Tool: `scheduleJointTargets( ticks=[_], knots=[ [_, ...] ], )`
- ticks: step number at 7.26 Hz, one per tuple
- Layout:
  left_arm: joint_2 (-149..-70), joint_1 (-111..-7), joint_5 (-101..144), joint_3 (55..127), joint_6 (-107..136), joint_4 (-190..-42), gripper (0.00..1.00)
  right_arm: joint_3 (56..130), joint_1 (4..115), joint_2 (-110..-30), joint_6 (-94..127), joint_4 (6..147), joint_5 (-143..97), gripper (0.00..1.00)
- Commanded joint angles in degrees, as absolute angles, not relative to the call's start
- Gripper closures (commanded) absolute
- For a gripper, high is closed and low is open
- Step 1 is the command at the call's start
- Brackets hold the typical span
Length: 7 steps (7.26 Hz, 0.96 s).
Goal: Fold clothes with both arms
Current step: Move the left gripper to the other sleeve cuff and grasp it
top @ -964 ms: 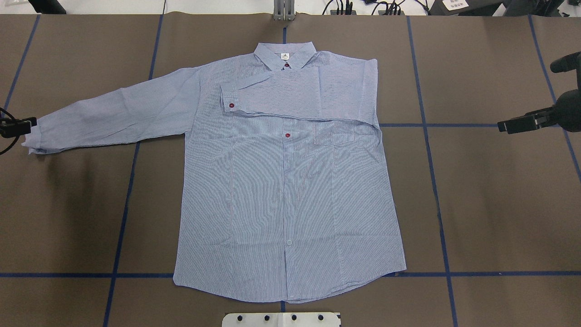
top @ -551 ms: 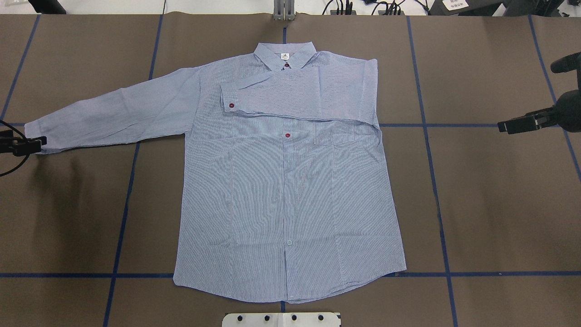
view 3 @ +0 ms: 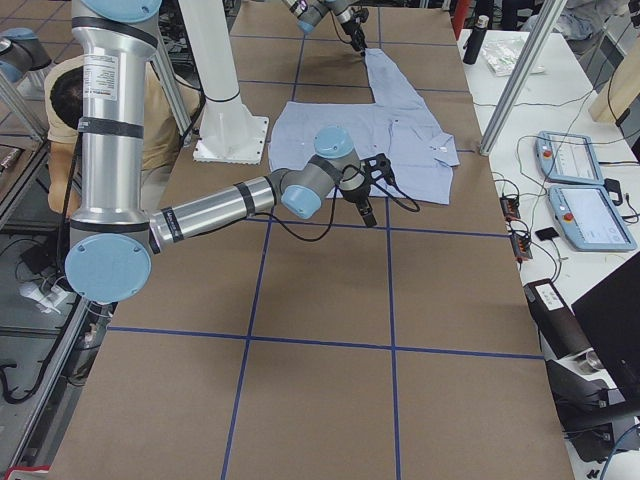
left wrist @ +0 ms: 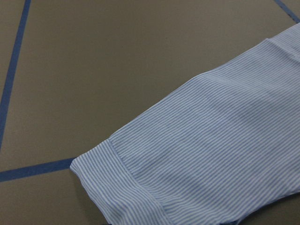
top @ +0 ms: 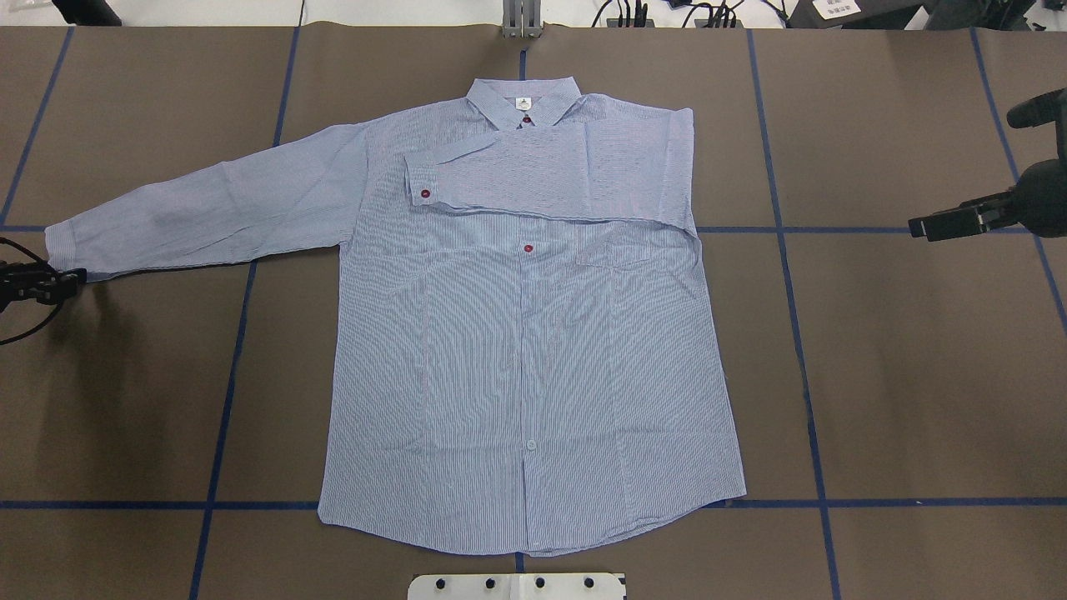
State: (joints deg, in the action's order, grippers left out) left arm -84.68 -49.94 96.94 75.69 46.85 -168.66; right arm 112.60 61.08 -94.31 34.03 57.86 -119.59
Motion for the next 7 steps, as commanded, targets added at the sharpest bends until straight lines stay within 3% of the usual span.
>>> scheduleJointTargets(
  ticks=[1, 2, 3, 6, 7],
  knots=[
    [-85.08, -49.92, 97.03, 74.88, 46.93, -168.66, 0.48, 112.68, 61.08, -94.22, 34.10, 57.83, -119.62, 0.00],
    [-85.08, -50.01, 97.03, 75.49, 47.28, -168.66, 0.86, 112.68, 61.00, -94.22, 34.10, 57.83, -119.53, 0.00],
    [-85.08, -50.01, 97.12, 76.02, 47.11, -168.84, 1.00, 112.68, 61.08, -94.22, 34.10, 57.83, -119.53, 0.00],
    [-85.60, -50.62, 100.80, 82.51, 46.67, -167.44, 1.00, 112.59, 61.00, -94.22, 34.19, 57.83, -119.44, 0.00],
    [-87.61, -50.62, 100.81, 86.36, 46.76, -160.82, 1.00, 112.41, 61.08, -94.22, 34.19, 57.83, -119.36, 0.00]
  ],
)
